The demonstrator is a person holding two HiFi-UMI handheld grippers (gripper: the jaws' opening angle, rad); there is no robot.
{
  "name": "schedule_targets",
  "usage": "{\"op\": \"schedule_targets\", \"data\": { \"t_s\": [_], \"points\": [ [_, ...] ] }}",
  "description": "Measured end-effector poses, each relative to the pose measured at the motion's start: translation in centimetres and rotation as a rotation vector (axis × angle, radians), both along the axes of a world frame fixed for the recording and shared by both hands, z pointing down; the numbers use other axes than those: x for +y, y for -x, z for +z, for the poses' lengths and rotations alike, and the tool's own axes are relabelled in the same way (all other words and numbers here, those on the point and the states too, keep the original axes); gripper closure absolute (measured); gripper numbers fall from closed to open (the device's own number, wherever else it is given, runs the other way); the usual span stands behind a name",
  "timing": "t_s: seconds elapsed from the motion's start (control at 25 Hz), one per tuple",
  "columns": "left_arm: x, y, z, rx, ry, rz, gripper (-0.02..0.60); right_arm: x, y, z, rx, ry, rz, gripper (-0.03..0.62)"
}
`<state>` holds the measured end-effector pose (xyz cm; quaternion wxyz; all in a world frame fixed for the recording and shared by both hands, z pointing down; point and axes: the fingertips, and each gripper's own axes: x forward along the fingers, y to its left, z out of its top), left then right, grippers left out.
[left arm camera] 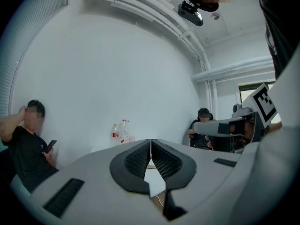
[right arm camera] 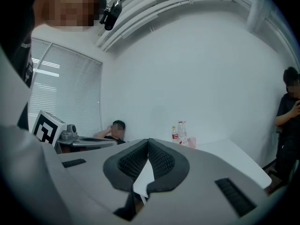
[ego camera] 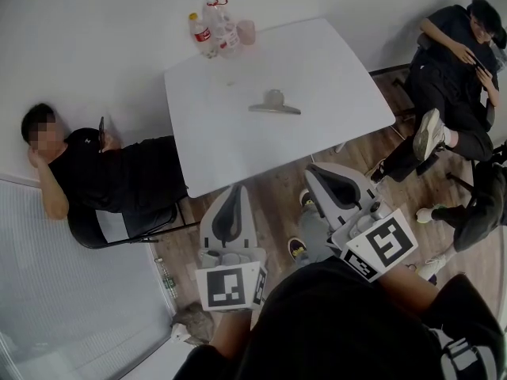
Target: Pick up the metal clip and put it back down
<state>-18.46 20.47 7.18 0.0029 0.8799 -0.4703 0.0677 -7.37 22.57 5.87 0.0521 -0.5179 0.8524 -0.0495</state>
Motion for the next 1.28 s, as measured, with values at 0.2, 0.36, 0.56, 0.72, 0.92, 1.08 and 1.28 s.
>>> {"op": "schedule_targets", "data": {
  "t_s": [0.2, 0.36, 0.56, 0.72, 0.92, 1.08, 1.28],
  "points": [
    [-1.6, -0.7, 0.3, -0.010, 0.000, -0.002, 0.558, -1.8, -0.9, 0.2, -0.005, -0.005, 0.000, 0.577],
    [-3.6, -1.4, 0.8, -0.027, 0.014, -0.014, 0.558, -4.1, -1.8, 0.6, -0.016, 0.000, -0.007, 0.577],
    [-7.5, -3.1, 1.1, -0.049, 0.021, -0.007, 0.558, -8.1, -3.8, 0.9, -0.029, 0.000, -0.013, 0.577],
    [-11.6, -4.8, 1.0, -0.065, 0.023, -0.009, 0.558, -11.9, -5.5, 1.4, -0.039, 0.017, -0.015, 0.577],
    [-16.1, -6.3, 0.6, -0.073, 0.031, -0.029, 0.558, -16.5, -7.3, 1.5, -0.048, 0.040, -0.045, 0.577],
    [-19.4, -7.4, 0.5, -0.085, 0.045, -0.040, 0.558, -19.8, -8.6, 1.0, -0.061, 0.052, -0.067, 0.577],
    [-22.6, -8.6, 1.3, -0.103, 0.066, -0.044, 0.558, -23.6, -11.2, 1.5, -0.054, 0.065, -0.039, 0.577]
  ]
}}
